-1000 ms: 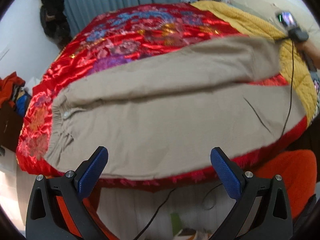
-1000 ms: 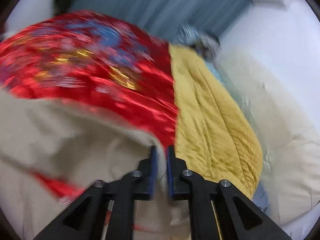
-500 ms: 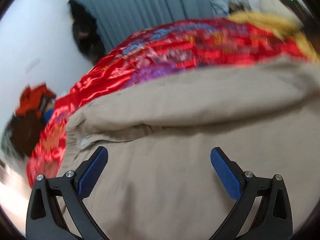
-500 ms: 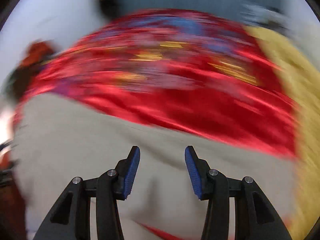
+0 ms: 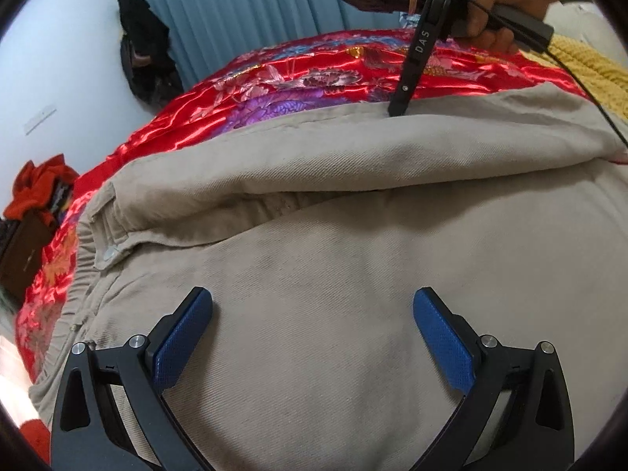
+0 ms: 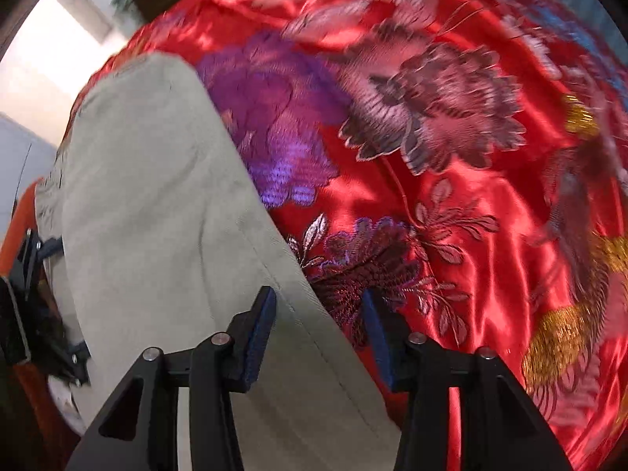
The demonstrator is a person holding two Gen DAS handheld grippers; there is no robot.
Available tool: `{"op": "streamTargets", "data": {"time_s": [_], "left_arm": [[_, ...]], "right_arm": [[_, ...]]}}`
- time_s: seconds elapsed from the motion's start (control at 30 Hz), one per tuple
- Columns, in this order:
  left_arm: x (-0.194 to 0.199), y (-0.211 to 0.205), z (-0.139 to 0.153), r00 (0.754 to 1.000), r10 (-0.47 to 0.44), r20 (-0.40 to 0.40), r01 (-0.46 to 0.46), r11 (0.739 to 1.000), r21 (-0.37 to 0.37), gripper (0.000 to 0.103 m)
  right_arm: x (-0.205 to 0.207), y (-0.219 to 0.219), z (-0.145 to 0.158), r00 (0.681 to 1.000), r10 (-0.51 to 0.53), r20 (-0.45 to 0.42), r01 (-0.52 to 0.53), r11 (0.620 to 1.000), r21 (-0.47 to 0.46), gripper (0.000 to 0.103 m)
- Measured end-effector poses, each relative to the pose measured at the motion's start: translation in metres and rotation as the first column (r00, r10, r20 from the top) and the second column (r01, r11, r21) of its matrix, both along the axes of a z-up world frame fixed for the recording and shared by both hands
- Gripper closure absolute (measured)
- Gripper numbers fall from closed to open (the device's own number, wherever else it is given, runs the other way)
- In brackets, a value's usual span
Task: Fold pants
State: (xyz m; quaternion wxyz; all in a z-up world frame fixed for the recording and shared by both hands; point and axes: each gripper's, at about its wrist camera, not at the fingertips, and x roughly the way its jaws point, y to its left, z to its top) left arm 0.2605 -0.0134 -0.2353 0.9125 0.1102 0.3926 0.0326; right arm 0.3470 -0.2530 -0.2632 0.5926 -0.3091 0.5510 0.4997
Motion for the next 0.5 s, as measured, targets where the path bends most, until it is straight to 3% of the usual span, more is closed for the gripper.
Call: {"op": "streamTargets", "data": {"time_s": [0.07, 0.13, 0.2, 0.27, 0.3, 0.33, 0.37, 0.4, 0.43, 0.47, 0.5], "left_arm": [[-0.001, 0.0, -0.001, 1.0, 0.0, 0.004, 0.0, 1.0, 0.0, 0.001], [-0.001, 0.0, -0.001, 1.0, 0.0, 0.007, 0.0, 1.0, 0.0, 0.001], [0.0, 0.001, 0.0, 1.0, 0.001, 0.007, -0.001, 1.0, -0.004, 0.001], [0.001, 0.002, 0.001, 1.0, -0.002, -0.001, 0.002, 1.0, -0.013, 0.001], [0.001, 0.002, 0.001, 1.0, -0.006, -0.007, 0.006, 1.0, -0.015, 0.001], [0.002, 0.002, 0.002, 1.0, -0.011, -0.01, 0.011, 1.0, -0.015, 0.001], [0.003, 0.002, 0.004, 1.0, -0.011, -0.013, 0.011, 1.0, -0.016, 0.001], [0.003, 0.003, 0.005, 1.0, -0.011, -0.025, 0.011, 1.0, -0.02, 0.001], [0.003, 0.004, 0.007, 0.999, -0.012, -0.041, 0.011, 1.0, -0.026, 0.001], [0.003, 0.006, 0.01, 0.998, -0.012, -0.062, 0.01, 1.0, -0.029, 0.001], [0.002, 0.008, 0.016, 0.996, -0.014, -0.089, 0.011, 0.999, -0.034, 0.001]], "right_arm": [[-0.009, 0.01, 0.0, 0.997, 0.078, 0.003, -0.078, 0.995, -0.056, 0.1], [-0.023, 0.017, 0.006, 0.988, 0.152, 0.033, -0.149, 0.984, -0.096, 0.101], [-0.032, 0.027, 0.015, 0.972, 0.193, 0.137, -0.175, 0.976, -0.131, 0.101], [-0.037, 0.047, 0.031, 0.914, 0.199, 0.353, -0.153, 0.976, -0.154, 0.102], [-0.034, 0.055, 0.037, 0.868, 0.177, 0.464, -0.112, 0.98, -0.164, 0.102], [-0.029, 0.069, 0.042, 0.769, 0.138, 0.624, -0.046, 0.986, -0.161, 0.102], [-0.026, 0.076, 0.048, 0.703, 0.078, 0.707, 0.012, 0.993, -0.12, 0.1], [-0.019, 0.08, 0.053, 0.692, 0.014, 0.721, 0.056, 0.996, -0.073, 0.093], [-0.01, 0.087, 0.053, 0.717, -0.073, 0.693, 0.123, 0.992, -0.023, 0.068], [-0.003, 0.088, 0.053, 0.73, -0.117, 0.673, 0.156, 0.988, 0.003, 0.051], [0.001, 0.083, 0.057, 0.76, -0.192, 0.622, 0.192, 0.979, 0.067, 0.051]]}}
